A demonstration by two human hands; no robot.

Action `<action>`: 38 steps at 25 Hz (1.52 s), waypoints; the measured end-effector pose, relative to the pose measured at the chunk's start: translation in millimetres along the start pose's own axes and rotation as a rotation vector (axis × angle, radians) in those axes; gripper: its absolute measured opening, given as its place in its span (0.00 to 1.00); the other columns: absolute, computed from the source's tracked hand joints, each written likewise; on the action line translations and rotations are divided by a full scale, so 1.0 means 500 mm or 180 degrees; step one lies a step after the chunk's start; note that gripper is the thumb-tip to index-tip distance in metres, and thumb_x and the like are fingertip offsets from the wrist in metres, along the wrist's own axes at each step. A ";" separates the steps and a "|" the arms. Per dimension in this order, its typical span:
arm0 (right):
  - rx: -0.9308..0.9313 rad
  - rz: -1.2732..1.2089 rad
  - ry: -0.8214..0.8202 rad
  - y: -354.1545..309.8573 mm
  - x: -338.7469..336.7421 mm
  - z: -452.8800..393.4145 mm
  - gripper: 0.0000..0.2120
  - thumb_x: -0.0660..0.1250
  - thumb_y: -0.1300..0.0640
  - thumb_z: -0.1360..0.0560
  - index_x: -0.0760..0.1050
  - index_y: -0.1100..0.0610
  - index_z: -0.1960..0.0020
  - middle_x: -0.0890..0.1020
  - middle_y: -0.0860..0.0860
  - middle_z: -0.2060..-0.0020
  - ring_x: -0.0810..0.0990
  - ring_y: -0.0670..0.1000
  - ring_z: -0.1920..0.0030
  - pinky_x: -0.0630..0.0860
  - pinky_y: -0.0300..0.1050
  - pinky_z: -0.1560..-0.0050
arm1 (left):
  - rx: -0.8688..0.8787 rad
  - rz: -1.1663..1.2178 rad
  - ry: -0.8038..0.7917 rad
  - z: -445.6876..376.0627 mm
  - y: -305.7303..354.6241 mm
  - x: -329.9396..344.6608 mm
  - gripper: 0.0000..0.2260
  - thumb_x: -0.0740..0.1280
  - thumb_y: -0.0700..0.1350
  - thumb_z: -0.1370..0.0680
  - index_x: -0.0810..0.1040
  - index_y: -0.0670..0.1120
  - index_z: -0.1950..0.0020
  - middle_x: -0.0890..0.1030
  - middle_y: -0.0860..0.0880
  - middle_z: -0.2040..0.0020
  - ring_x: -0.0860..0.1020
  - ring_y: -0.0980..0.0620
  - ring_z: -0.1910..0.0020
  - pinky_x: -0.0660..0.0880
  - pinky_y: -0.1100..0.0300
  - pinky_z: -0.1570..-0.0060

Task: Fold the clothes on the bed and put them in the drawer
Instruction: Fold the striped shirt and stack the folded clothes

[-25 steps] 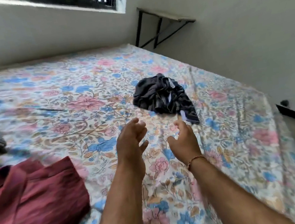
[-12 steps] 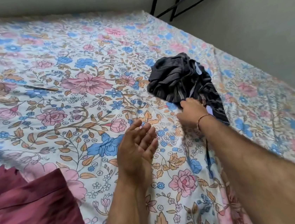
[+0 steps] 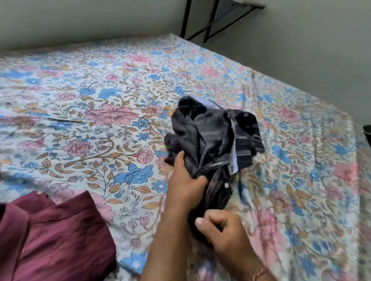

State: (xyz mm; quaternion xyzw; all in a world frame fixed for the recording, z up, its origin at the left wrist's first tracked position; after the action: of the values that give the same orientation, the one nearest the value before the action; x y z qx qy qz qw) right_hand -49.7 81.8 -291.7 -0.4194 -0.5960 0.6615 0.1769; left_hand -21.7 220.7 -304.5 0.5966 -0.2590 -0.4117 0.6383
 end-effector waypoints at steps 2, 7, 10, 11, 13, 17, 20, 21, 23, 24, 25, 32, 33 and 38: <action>0.0016 -0.0542 0.0443 0.001 -0.024 0.061 0.04 0.67 0.57 0.24 0.78 0.51 0.57 0.77 0.48 0.63 0.76 0.47 0.61 0.75 0.41 0.57 | 0.0200 0.0140 0.0008 0.025 0.025 0.010 0.28 0.68 0.34 0.24 0.72 0.46 0.24 0.81 0.52 0.41 0.79 0.51 0.41 0.70 0.75 0.50; 0.0405 -0.0235 0.2216 0.014 -0.196 0.213 0.20 0.67 0.62 0.18 0.73 0.39 0.35 0.79 0.46 0.45 0.83 0.50 0.49 0.82 0.46 0.54 | 0.0231 0.1240 -0.0994 0.165 0.112 0.045 0.16 0.63 0.32 0.28 0.87 0.45 0.51 0.84 0.45 0.60 0.79 0.48 0.64 0.76 0.62 0.66; 0.0760 -0.0311 0.2262 0.018 -0.244 0.242 0.26 0.69 0.58 0.20 0.66 0.40 0.27 0.74 0.49 0.35 0.80 0.51 0.44 0.81 0.51 0.51 | 0.0314 0.1382 -0.1575 0.280 0.176 0.047 0.15 0.61 0.29 0.26 0.85 0.38 0.49 0.82 0.41 0.63 0.77 0.48 0.71 0.74 0.61 0.70; 0.0858 -0.0666 0.2207 0.012 -0.244 0.247 0.28 0.72 0.55 0.21 0.64 0.40 0.26 0.74 0.49 0.34 0.80 0.52 0.41 0.82 0.54 0.47 | 0.0307 0.1453 -0.1662 0.310 0.188 0.041 0.14 0.61 0.29 0.27 0.84 0.36 0.49 0.80 0.42 0.66 0.75 0.48 0.74 0.73 0.61 0.71; 0.0870 -0.1584 0.2216 0.007 -0.236 0.244 0.35 0.76 0.51 0.25 0.62 0.36 0.26 0.77 0.51 0.35 0.82 0.56 0.41 0.82 0.58 0.43 | 0.0340 0.1489 -0.1708 0.375 0.213 0.007 0.15 0.62 0.32 0.32 0.85 0.36 0.51 0.78 0.42 0.69 0.73 0.48 0.77 0.72 0.60 0.72; 0.0960 -0.2173 0.2173 0.015 -0.239 0.230 0.18 0.70 0.61 0.23 0.77 0.48 0.35 0.86 0.58 0.50 0.84 0.62 0.47 0.80 0.65 0.43 | 0.0345 0.1695 -0.1496 0.456 0.202 -0.081 0.20 0.59 0.31 0.32 0.84 0.36 0.45 0.76 0.41 0.69 0.72 0.46 0.76 0.72 0.58 0.72; 0.0842 -0.0729 0.1900 -0.044 -0.277 0.279 0.10 0.72 0.61 0.23 0.82 0.50 0.44 0.86 0.53 0.50 0.84 0.59 0.45 0.82 0.60 0.43 | 0.0134 -0.0090 0.0175 0.409 0.131 -0.195 0.17 0.64 0.41 0.25 0.85 0.48 0.39 0.86 0.40 0.49 0.83 0.40 0.54 0.83 0.43 0.52; 0.0731 -0.0193 0.1598 -0.069 -0.289 0.300 0.12 0.71 0.61 0.22 0.80 0.50 0.40 0.85 0.50 0.48 0.84 0.57 0.45 0.82 0.55 0.45 | 0.0174 -0.0866 0.0663 0.403 0.138 -0.217 0.22 0.66 0.49 0.27 0.82 0.51 0.33 0.84 0.42 0.41 0.82 0.39 0.44 0.80 0.40 0.41; 0.0748 0.0433 0.0742 -0.094 -0.312 0.339 0.22 0.67 0.61 0.20 0.72 0.47 0.28 0.79 0.47 0.37 0.79 0.53 0.37 0.78 0.51 0.39 | 0.0720 -0.1945 0.0964 0.410 0.180 -0.174 0.30 0.70 0.56 0.27 0.74 0.52 0.25 0.77 0.42 0.30 0.73 0.37 0.31 0.73 0.38 0.33; 0.0730 0.0573 0.0273 -0.103 -0.314 0.358 0.25 0.65 0.61 0.19 0.69 0.45 0.25 0.74 0.46 0.32 0.75 0.52 0.33 0.75 0.51 0.33 | 0.1083 -0.2317 0.0844 0.429 0.204 -0.123 0.30 0.70 0.57 0.26 0.73 0.53 0.24 0.75 0.43 0.29 0.71 0.37 0.29 0.72 0.38 0.34; 0.0610 0.0714 -0.0066 -0.118 -0.312 0.377 0.26 0.64 0.63 0.19 0.68 0.45 0.24 0.71 0.45 0.30 0.72 0.49 0.31 0.72 0.49 0.30 | 0.1374 -0.2674 0.0664 0.446 0.218 -0.072 0.29 0.70 0.58 0.25 0.73 0.54 0.25 0.74 0.44 0.30 0.70 0.38 0.30 0.73 0.39 0.35; -0.0536 0.0936 0.1132 -0.219 -0.337 0.467 0.13 0.75 0.65 0.25 0.84 0.49 0.45 0.85 0.44 0.52 0.83 0.44 0.46 0.79 0.41 0.43 | 0.2561 -0.2073 -0.1550 0.552 0.223 0.083 0.32 0.73 0.56 0.22 0.67 0.55 0.20 0.73 0.51 0.27 0.69 0.52 0.28 0.68 0.49 0.27; -0.0467 0.0699 0.0973 -0.220 -0.331 0.467 0.11 0.75 0.65 0.24 0.84 0.51 0.47 0.86 0.46 0.53 0.84 0.46 0.47 0.80 0.44 0.44 | 0.2670 -0.1958 -0.2018 0.572 0.218 0.104 0.28 0.73 0.52 0.20 0.69 0.53 0.22 0.76 0.51 0.29 0.72 0.54 0.30 0.69 0.52 0.28; -0.0641 0.1200 0.0887 -0.287 -0.361 0.479 0.03 0.74 0.54 0.22 0.83 0.51 0.55 0.83 0.53 0.62 0.82 0.54 0.59 0.78 0.55 0.56 | 0.2718 -0.0751 -0.1687 0.572 0.322 0.082 0.03 0.71 0.40 0.18 0.80 0.48 0.49 0.81 0.59 0.57 0.78 0.60 0.58 0.73 0.67 0.54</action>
State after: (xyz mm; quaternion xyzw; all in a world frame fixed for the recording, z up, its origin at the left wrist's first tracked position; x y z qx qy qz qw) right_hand -165.6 -171.5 -109.8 -0.6258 -0.5400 0.5559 0.0881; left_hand -200.1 21.3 -110.2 0.7044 -0.4878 -0.4755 0.1995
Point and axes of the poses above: each hand's wrist, its own z-axis away from the middle knuckle, its own x-axis out of the palm, y = z × x, the point moved 6 cm from there along -z, towards the middle knuckle
